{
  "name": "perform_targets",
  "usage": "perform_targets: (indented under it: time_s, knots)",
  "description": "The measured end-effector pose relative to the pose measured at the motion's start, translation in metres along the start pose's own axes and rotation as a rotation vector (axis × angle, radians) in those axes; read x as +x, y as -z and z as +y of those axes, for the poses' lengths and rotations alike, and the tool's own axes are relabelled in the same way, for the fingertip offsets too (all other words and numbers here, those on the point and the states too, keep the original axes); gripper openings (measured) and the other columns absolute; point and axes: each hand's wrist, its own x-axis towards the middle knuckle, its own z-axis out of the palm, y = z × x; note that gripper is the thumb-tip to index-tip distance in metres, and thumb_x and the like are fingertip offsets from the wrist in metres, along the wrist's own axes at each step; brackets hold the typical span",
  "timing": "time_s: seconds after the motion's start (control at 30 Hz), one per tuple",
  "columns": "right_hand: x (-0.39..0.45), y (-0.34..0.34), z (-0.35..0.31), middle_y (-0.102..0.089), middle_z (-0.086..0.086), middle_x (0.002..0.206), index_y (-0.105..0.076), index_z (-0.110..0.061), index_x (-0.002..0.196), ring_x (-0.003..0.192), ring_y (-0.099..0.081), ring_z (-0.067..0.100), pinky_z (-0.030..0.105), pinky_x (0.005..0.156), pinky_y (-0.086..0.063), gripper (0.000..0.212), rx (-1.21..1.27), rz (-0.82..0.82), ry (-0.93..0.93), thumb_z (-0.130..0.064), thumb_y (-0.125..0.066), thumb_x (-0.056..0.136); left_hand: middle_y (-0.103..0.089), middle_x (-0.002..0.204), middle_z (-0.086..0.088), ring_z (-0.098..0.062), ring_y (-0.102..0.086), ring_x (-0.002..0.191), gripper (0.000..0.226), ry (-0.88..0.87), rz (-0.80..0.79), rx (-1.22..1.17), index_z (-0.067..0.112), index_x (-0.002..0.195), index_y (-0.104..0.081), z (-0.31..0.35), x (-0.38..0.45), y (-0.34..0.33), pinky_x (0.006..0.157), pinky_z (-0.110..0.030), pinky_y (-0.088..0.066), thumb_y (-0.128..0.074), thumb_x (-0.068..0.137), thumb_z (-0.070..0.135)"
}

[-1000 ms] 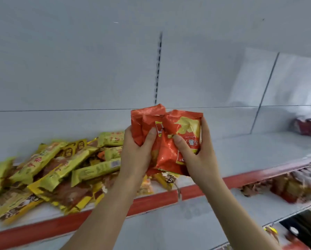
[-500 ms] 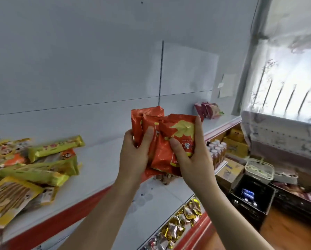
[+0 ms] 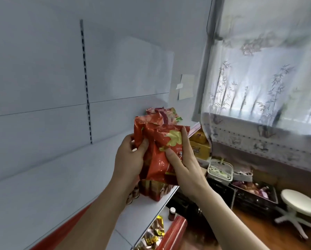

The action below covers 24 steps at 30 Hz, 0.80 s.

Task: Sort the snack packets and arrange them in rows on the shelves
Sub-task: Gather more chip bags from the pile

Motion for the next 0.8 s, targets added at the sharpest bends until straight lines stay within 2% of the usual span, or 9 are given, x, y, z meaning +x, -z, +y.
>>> perform_targets:
  time_s: [0.07,0.13,0.23,0.37,0.47,0.57,0.6,0.7,0.8]
  knots:
    - [0.032,0.007,0.029,-0.030,-0.021,0.147,0.005,-0.064,0.147,0.139,-0.036,0.012,0.044,0.115,-0.036,0.079,-0.006,-0.006,0.007,-0.067,-0.049,0.090,-0.075,0.116,0.008,-0.023,-0.073,0.107,0.040,0.029,0.013,0.014,0.043,0.112,-0.066,-0.018,0.030,-0.022,0.095,-0.053,-0.059,-0.070,0.077,0.062]
    - [0.066,0.012,0.059,-0.030,-0.023,0.145,0.003,-0.065,0.148,0.136,-0.039,0.012,0.047,0.111,-0.041,0.081,0.004,-0.007,0.032,-0.067,-0.054,0.089,-0.075,0.116,0.008,-0.022,-0.073,0.108,0.038,0.037,0.026,0.041,0.040,0.116,-0.065,-0.033,0.060,-0.045,0.096,-0.052,-0.058,-0.068,0.084,0.060]
    - [0.117,0.022,0.103,-0.032,-0.023,0.142,0.001,-0.062,0.149,0.130,-0.043,0.009,0.043,0.107,-0.046,0.083,0.008,-0.041,0.079,-0.065,-0.057,0.089,-0.073,0.119,0.004,-0.021,-0.072,0.108,0.025,0.056,0.046,0.043,0.030,0.124,-0.062,-0.052,0.103,-0.079,0.098,-0.048,-0.058,-0.062,0.102,0.041]
    - [0.183,0.035,0.146,-0.030,-0.015,0.147,0.001,-0.060,0.149,0.123,-0.045,0.009,0.033,0.097,-0.051,0.085,-0.018,-0.106,0.146,-0.062,-0.059,0.089,-0.072,0.119,0.000,-0.018,-0.072,0.102,0.026,0.086,0.107,0.024,0.022,0.129,-0.060,-0.061,0.147,-0.115,0.080,-0.033,-0.060,-0.058,0.105,0.031]
    - [0.232,0.028,0.168,-0.029,-0.015,0.149,0.001,-0.060,0.150,0.120,-0.046,0.008,0.031,0.093,-0.053,0.086,-0.008,-0.167,0.199,-0.061,-0.060,0.090,-0.068,0.123,0.000,-0.018,-0.071,0.104,0.032,0.071,0.191,0.016,0.025,0.136,-0.052,-0.067,0.178,-0.130,0.073,-0.028,-0.060,-0.059,0.105,0.029]
    - [0.272,0.007,0.184,-0.027,-0.022,0.135,0.001,-0.054,0.153,0.113,-0.041,0.000,0.008,0.083,-0.040,0.086,0.023,-0.218,0.240,-0.057,-0.060,0.092,-0.064,0.127,0.001,-0.017,-0.066,0.108,0.038,0.082,0.262,-0.009,0.029,0.140,-0.042,-0.070,0.210,-0.137,0.070,-0.027,-0.055,-0.056,0.105,0.035]
    - [0.285,-0.002,0.190,-0.027,-0.022,0.134,0.000,-0.051,0.154,0.113,-0.040,-0.001,0.006,0.081,-0.036,0.086,0.037,-0.231,0.247,-0.056,-0.060,0.093,-0.063,0.128,0.001,-0.017,-0.065,0.109,0.040,0.090,0.279,-0.012,0.028,0.142,-0.041,-0.072,0.222,-0.137,0.071,-0.028,-0.053,-0.053,0.105,0.041]
    - [0.324,-0.027,0.211,-0.030,-0.014,0.144,-0.004,-0.047,0.156,0.117,-0.041,0.003,0.014,0.084,-0.042,0.086,0.044,-0.265,0.270,-0.053,-0.061,0.093,-0.060,0.127,0.005,-0.014,-0.065,0.109,0.060,0.129,0.277,0.006,0.026,0.143,-0.035,-0.081,0.259,-0.134,0.070,-0.026,-0.053,-0.047,0.098,0.065]
    - [0.358,-0.050,0.233,-0.027,-0.007,0.149,-0.007,-0.044,0.157,0.124,-0.042,0.011,0.026,0.093,-0.049,0.085,0.041,-0.270,0.310,-0.048,-0.064,0.093,-0.060,0.128,0.005,-0.012,-0.065,0.108,0.081,0.149,0.235,0.062,0.026,0.144,-0.031,-0.097,0.292,-0.132,0.071,-0.023,-0.058,-0.061,0.082,0.068]
